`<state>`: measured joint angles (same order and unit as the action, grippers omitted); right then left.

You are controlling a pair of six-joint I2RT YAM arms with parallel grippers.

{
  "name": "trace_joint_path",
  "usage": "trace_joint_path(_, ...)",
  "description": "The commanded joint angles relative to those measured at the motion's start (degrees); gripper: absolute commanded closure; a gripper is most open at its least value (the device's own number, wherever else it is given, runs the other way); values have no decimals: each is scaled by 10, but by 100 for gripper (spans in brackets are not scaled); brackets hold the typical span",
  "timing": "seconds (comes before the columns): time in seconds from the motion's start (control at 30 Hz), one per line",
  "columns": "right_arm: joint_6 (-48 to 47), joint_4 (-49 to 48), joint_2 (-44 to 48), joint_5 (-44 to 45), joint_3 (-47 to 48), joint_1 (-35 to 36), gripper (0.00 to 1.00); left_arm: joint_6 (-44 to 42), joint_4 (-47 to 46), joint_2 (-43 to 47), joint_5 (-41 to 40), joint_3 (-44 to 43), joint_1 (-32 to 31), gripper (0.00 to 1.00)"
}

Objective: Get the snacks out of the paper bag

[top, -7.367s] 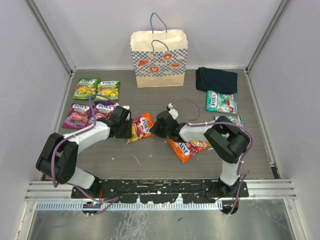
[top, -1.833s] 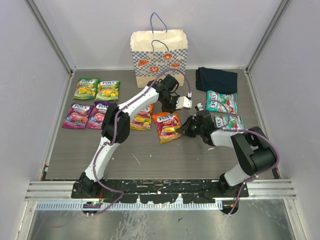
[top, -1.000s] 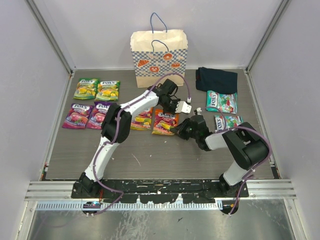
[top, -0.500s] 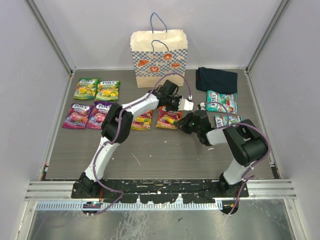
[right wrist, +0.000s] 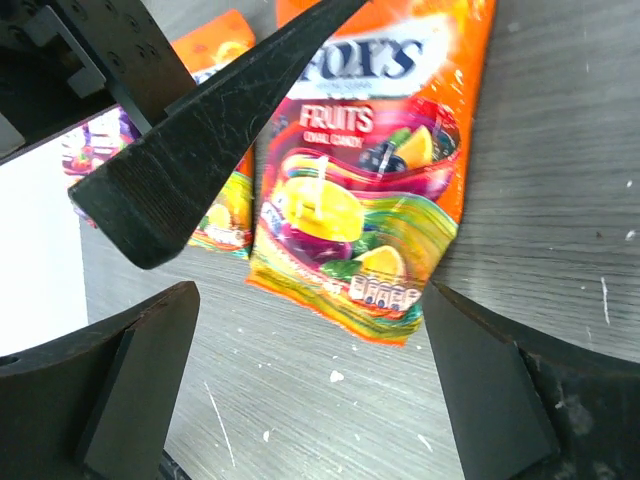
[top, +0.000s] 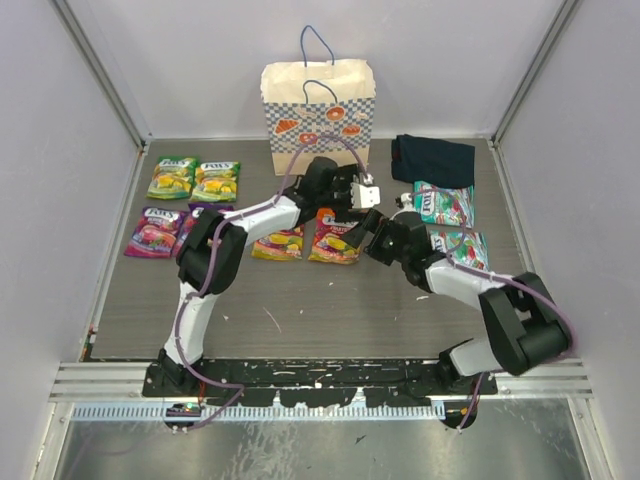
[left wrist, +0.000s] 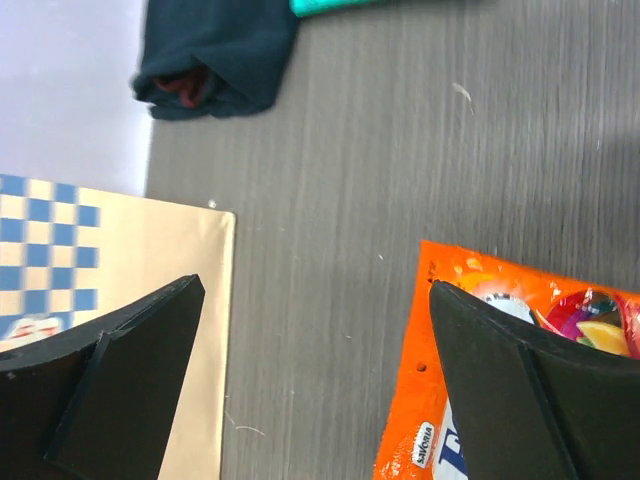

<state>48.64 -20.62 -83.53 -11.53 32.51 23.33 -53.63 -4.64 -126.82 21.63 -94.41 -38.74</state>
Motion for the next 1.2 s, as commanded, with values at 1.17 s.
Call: trace_joint_path(1.17, -213, 208, 296, 395, 63, -7, 0, 651, 135, 752, -266, 445, 338, 2)
